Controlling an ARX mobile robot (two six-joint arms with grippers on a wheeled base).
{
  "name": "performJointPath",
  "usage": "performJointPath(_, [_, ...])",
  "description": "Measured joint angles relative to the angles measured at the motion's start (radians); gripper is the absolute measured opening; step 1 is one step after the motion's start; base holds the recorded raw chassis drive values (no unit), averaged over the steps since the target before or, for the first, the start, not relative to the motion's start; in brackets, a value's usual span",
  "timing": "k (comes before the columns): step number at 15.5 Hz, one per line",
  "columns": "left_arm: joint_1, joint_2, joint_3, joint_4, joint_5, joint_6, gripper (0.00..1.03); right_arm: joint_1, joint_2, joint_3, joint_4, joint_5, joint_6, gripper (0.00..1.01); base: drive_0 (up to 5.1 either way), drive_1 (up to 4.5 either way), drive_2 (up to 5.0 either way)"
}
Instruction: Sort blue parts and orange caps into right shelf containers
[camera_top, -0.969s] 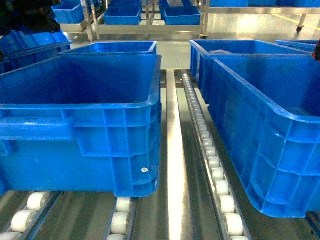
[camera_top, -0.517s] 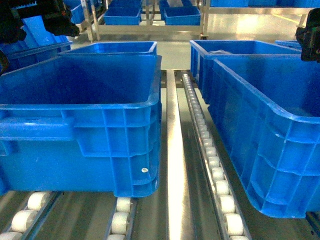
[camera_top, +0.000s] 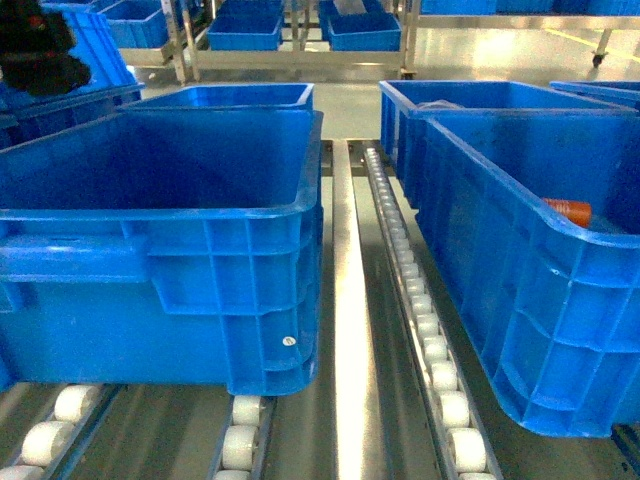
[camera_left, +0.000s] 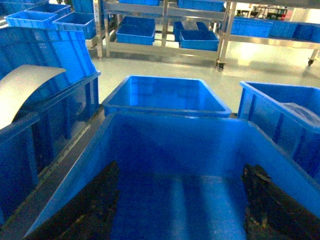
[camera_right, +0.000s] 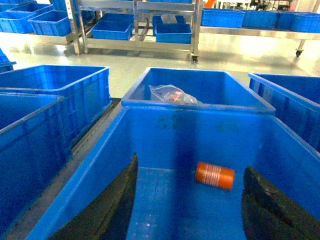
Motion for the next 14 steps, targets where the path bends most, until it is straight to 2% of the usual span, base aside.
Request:
performJointPath(2, [0.012, -0.106, -0.153, 0.048, 0.006, 0.029, 0.42, -0.023, -0.107, -0.142, 0.040, -0.003, 0.008, 0.38, 0.0, 0.00, 0.0])
performJointPath(3, [0.020, -0.152, -0.220, 0.061, 0.013, 0.029, 0.29, -0.021, -0.156, -0.204, 0.050, -0.004, 0.009, 0.25, 0.0, 0.00, 0.0])
performJointPath(5, [0.050, -0.190, -0.273, 0.066, 0.056, 0.030, 0.19, -0.021, -0.194, -0.250, 0.052, -0.008, 0.009, 0.14, 0.0, 0.00, 0.0])
performJointPath(7, [0.061, -0.214, -0.303, 0.068, 0.056, 0.030, 0.11, -0.021, -0.217, -0.277, 0.051, -0.008, 0.009, 0.07, 0.0, 0.00, 0.0])
performJointPath(8, [0.070, -0.256, -0.348, 0.072, 0.054, 0.030, 0.02, -0.021, -0.262, -0.320, 0.050, -0.007, 0.011, 0.02, 0.0, 0.00, 0.0])
performJointPath(12, [0.066, -0.449, -0.505, 0.032, 0.059, 0.030, 0.02, -0.021, -0.462, -0.465, -0.011, -0.007, 0.012, 0.01, 0.0, 0.00, 0.0])
performJointPath(13, [0.065, -0.498, -0.532, 0.011, 0.060, 0.030, 0.02, -0.021, -0.467, -0.505, 0.065, -0.007, 0.012, 0.01, 0.0, 0.00, 0.0])
performJointPath(14, [0.065, -0.548, -0.555, -0.011, 0.060, 0.030, 0.02, -0.021, -0.492, -0.533, 0.018, -0.007, 0.012, 0.01, 0.0, 0.00, 0.0])
